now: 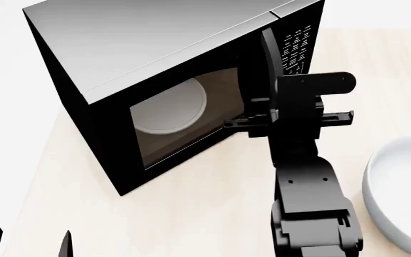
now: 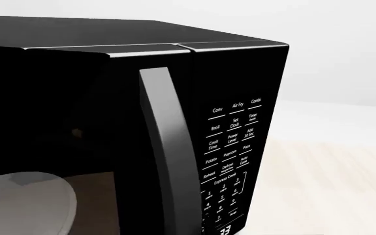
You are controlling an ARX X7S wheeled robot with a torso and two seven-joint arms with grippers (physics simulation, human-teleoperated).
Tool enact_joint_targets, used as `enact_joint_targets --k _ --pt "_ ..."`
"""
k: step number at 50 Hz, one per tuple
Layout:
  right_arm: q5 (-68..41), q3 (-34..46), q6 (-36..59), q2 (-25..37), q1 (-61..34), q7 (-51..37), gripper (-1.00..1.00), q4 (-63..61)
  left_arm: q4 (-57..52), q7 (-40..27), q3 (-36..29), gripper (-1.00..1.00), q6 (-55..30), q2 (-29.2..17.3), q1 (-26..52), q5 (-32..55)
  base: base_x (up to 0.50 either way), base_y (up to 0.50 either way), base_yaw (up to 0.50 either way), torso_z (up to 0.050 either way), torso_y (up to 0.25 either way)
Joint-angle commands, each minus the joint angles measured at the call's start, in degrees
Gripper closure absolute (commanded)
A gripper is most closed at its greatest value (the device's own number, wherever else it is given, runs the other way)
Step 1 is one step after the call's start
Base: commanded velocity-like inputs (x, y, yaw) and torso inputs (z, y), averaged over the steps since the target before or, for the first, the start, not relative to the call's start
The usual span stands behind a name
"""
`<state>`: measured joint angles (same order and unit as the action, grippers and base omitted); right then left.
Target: Open the microwave.
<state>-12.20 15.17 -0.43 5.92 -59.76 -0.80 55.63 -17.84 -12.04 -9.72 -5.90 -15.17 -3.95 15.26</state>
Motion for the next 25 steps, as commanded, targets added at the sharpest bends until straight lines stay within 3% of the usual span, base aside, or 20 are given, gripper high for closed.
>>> enact_joint_targets --k 1,25 --pt "-0.57 -0.13 -0.92 -0.15 -0.06 0.46 1.0 1.44 0.07 -0.28 -0.23 -1.0 0.11 -0.21 0.1 0.15 0.0 0.0 0.0 0.0 0.0" --pt "-3.21 0.41 8.1 3.27 9.23 -0.94 1.0 -19.46 -0.23 -1.01 -0.75 -1.0 0.3 -0.71 0.13 0.2 0.0 0.0 0.0 0.0 0.0"
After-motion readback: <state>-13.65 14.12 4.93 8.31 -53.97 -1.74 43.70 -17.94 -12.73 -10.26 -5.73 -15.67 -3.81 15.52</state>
